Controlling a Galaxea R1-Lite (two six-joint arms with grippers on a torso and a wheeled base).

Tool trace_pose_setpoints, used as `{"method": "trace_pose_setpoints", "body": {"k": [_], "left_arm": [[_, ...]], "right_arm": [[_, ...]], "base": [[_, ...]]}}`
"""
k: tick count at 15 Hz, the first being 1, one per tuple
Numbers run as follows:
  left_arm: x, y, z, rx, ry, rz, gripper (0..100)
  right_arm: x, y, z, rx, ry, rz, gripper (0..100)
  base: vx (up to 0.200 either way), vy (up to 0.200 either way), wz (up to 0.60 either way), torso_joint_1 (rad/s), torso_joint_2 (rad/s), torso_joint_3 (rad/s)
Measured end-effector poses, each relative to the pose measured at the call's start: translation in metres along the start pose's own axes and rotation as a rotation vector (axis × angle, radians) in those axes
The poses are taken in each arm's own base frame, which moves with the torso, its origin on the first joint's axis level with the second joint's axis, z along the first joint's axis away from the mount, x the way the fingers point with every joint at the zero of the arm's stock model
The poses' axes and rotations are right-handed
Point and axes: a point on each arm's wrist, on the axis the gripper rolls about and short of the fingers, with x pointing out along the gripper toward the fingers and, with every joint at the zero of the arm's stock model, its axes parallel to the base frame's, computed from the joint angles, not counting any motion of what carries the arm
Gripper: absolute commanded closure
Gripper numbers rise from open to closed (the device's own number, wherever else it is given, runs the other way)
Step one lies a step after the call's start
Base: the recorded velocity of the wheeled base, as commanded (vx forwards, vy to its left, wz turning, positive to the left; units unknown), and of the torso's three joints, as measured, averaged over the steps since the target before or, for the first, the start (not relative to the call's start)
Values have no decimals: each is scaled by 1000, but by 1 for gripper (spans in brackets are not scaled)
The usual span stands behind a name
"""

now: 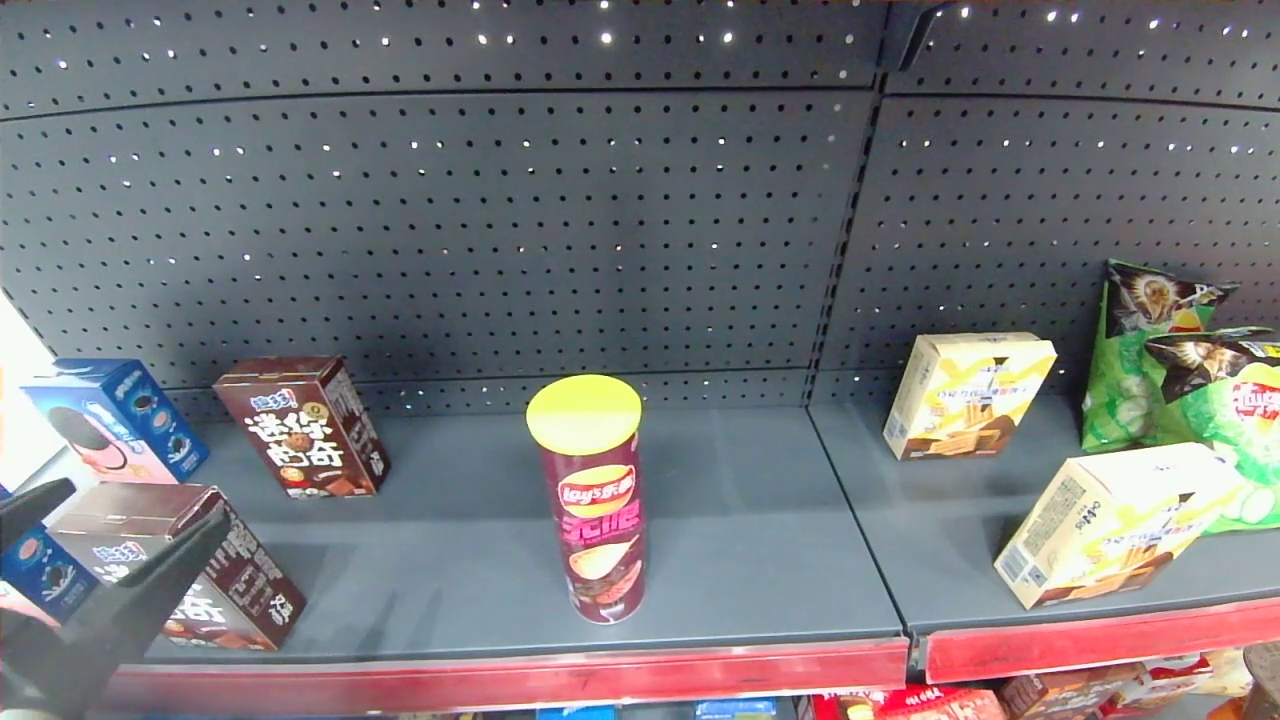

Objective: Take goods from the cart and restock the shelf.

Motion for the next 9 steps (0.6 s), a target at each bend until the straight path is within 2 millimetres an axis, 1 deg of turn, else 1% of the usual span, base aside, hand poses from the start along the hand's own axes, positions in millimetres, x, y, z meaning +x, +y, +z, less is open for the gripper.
{"method": "trace_pose_setpoints", "body": {"k": [6, 9], "left_arm": [[-63, 0, -23, 1, 84, 91, 0], [-82, -1, -41, -9, 49, 103, 0]], "right_arm": [[-1, 0, 4, -1, -15, 1, 100], [-2, 0, 6, 9, -34, 2, 100]], "base": [[0, 0, 0, 0, 0, 0], [0, 0, 0, 0, 0, 0]]}}
